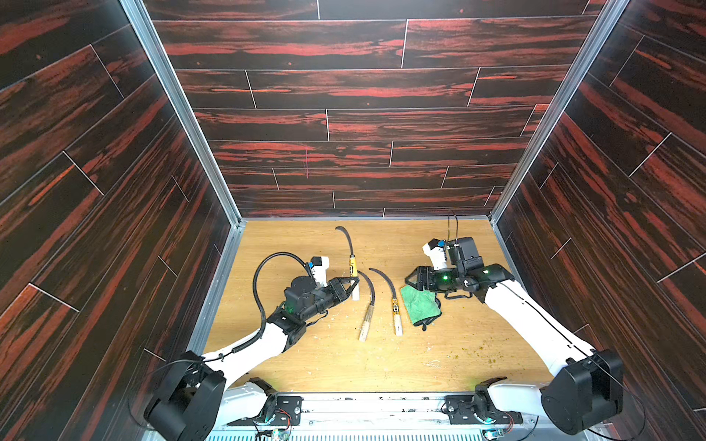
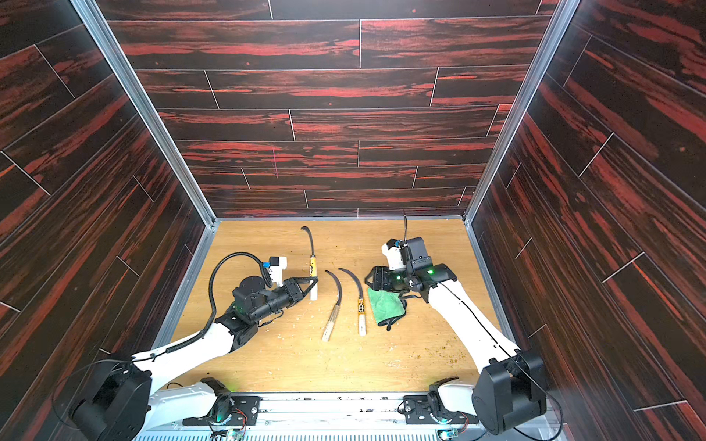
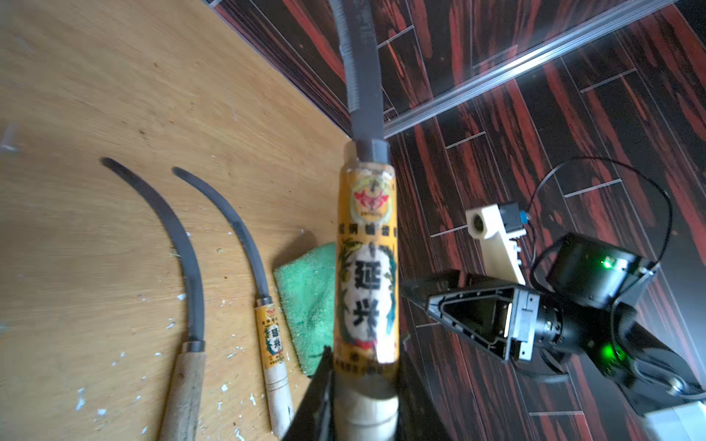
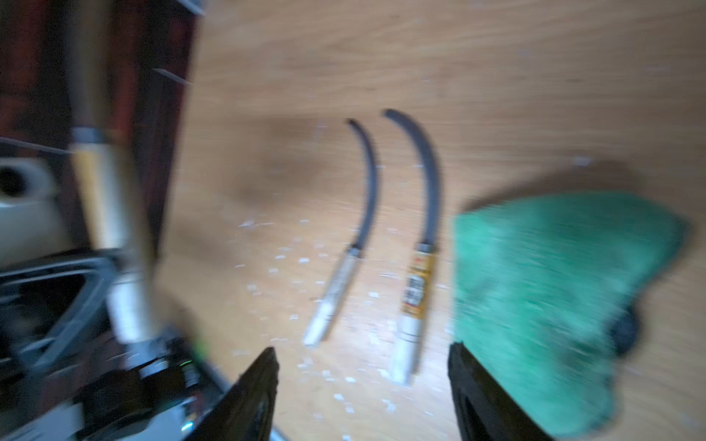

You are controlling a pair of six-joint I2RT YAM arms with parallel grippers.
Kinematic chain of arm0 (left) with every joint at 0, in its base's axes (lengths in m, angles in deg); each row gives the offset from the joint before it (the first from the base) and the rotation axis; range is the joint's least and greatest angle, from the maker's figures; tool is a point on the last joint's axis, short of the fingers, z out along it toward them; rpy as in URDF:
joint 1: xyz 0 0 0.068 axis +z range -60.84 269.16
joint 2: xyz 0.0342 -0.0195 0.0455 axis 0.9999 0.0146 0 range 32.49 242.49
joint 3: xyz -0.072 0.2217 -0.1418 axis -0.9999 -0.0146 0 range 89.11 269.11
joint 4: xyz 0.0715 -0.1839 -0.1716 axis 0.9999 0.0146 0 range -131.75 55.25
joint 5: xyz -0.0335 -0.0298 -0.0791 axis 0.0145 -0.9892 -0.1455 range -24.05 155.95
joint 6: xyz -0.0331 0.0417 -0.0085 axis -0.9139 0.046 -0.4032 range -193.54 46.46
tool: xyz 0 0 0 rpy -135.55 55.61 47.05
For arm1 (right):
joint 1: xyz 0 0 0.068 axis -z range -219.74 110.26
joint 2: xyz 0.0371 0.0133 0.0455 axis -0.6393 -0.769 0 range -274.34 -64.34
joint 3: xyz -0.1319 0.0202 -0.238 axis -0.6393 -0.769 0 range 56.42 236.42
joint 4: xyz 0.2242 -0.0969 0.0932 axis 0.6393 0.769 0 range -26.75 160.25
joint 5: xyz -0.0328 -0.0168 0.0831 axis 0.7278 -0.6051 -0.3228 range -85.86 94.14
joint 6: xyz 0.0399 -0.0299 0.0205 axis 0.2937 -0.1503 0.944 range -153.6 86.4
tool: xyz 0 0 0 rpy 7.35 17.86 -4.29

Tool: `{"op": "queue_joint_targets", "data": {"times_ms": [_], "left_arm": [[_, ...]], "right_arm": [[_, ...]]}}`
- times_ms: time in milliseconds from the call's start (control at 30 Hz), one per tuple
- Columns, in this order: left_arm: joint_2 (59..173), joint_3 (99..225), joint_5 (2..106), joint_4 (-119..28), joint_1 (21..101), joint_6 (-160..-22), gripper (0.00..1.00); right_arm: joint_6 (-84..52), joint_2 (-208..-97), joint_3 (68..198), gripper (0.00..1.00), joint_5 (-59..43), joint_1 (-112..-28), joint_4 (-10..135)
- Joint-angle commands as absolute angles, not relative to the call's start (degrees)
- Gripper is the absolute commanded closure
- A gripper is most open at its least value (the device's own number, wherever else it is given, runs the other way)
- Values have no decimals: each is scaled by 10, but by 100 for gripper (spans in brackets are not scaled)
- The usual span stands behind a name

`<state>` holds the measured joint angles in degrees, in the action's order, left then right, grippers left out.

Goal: Wipe small sickles with rags
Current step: Place the rag at the center of the board, then adjust the small sickle.

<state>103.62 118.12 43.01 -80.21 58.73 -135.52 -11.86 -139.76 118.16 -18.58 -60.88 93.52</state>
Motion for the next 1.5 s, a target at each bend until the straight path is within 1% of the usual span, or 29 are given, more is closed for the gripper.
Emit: {"op": "queue_joint_targets", "data": {"times_ms": [0, 167, 433, 733, 1200, 1267, 1367, 1433, 1467], "left_arm": [[1052, 1173, 389, -905, 583, -1386, 100], [1073, 1188, 391, -906, 555, -1384, 100], [1109, 1226, 420, -887, 510, -1364, 100], [1136, 1247, 421, -912, 498, -1368, 100], [1140, 1247, 425, -938, 485, -1377, 100], [1142, 1245, 426, -940, 482, -1377, 100], [1148, 1243, 426, -949, 480, -1381, 100], [1149, 1243, 426, -951, 479, -1382, 100], [1150, 1243, 425, -951, 480, -1381, 100]], "right_arm": [[-101, -1389, 1177, 34, -335, -609, 841], [-83, -1409, 1192, 37, -388, -609, 798], [-80, -1459, 1221, 39, -391, -619, 797], [-76, -1485, 1232, 41, -399, -642, 793], [-61, -1516, 1240, 46, -405, -658, 771], [-58, -1518, 1241, 48, -407, -658, 766], [-55, -1521, 1243, 53, -411, -659, 764], [-53, -1521, 1243, 60, -414, -659, 761], [-52, -1521, 1242, 65, -416, -659, 760]]}}
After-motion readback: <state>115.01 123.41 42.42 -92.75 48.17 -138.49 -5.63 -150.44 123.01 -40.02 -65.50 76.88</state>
